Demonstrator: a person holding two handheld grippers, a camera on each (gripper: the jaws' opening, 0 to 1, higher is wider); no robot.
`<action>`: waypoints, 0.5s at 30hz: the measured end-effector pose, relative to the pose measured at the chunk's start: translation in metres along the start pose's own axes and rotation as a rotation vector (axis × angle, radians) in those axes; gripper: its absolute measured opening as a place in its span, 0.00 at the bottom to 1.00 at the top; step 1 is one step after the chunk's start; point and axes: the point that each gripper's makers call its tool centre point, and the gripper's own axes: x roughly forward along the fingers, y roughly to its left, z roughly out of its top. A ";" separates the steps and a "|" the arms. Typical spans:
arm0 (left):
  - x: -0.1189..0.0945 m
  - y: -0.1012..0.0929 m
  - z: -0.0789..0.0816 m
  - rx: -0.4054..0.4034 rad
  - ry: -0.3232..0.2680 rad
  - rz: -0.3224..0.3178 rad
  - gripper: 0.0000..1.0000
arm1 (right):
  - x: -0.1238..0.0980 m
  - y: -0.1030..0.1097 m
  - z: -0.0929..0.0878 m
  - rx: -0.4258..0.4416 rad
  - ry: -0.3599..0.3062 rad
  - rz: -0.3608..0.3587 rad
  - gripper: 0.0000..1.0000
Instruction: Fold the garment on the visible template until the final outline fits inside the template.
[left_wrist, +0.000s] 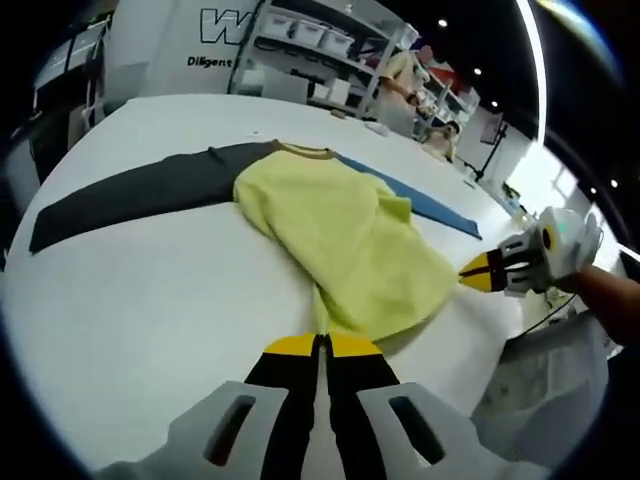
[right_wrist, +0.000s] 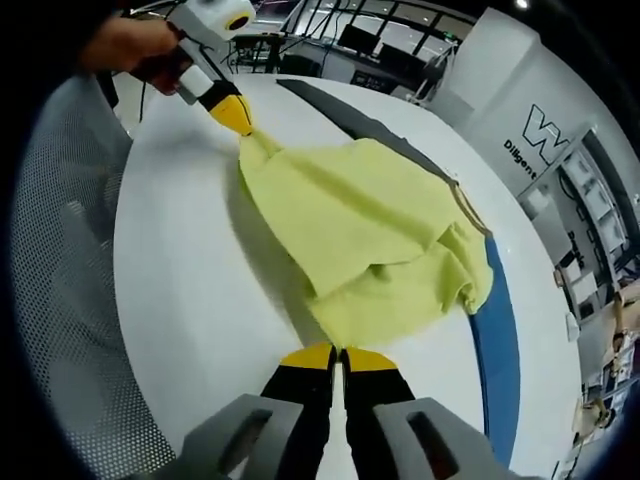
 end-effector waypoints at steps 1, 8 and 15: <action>-0.002 0.000 0.000 0.000 0.000 0.003 0.00 | -0.001 0.000 0.000 0.000 0.001 -0.001 0.00; -0.011 -0.001 -0.002 -0.005 -0.001 0.011 0.00 | -0.010 0.000 -0.003 0.003 0.005 -0.007 0.00; -0.026 -0.005 0.001 -0.008 -0.021 0.018 0.00 | -0.022 -0.002 -0.005 0.010 0.007 -0.018 0.00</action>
